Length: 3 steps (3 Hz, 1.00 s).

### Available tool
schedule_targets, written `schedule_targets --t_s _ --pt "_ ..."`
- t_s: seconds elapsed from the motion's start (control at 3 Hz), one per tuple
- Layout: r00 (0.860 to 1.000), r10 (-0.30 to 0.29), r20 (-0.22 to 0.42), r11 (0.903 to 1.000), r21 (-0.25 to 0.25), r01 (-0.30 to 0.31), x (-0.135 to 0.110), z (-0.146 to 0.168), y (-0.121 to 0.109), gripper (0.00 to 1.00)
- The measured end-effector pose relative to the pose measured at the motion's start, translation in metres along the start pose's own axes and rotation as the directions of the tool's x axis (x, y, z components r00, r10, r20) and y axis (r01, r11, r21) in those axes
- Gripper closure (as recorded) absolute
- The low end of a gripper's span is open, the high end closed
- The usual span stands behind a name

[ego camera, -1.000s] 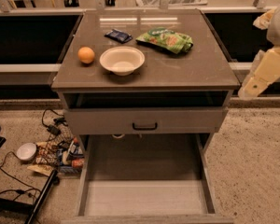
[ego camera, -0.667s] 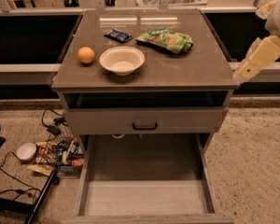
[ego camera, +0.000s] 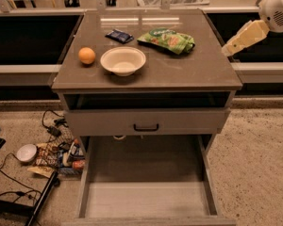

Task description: Place green rice chip bag into middle drawer

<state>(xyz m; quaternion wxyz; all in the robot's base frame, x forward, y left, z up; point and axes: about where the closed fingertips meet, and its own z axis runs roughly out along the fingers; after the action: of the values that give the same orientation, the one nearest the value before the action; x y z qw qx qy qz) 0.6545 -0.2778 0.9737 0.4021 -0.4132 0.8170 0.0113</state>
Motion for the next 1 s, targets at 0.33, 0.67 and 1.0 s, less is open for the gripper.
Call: schedule_targets --t_s 0.33,0.67,1.0 --pt "1.0 0.001 0.002 1.0 -0.001 -0.001 0.0 0.001 0.0 0.0" --pt "0.997 0.018 0.068 0.9998 -0.015 -0.017 -0.016 0.027 0.008 0.0" --pt "0.99 0.002 0.143 0.9977 -0.067 0.007 -0.055 0.073 0.023 0.0"
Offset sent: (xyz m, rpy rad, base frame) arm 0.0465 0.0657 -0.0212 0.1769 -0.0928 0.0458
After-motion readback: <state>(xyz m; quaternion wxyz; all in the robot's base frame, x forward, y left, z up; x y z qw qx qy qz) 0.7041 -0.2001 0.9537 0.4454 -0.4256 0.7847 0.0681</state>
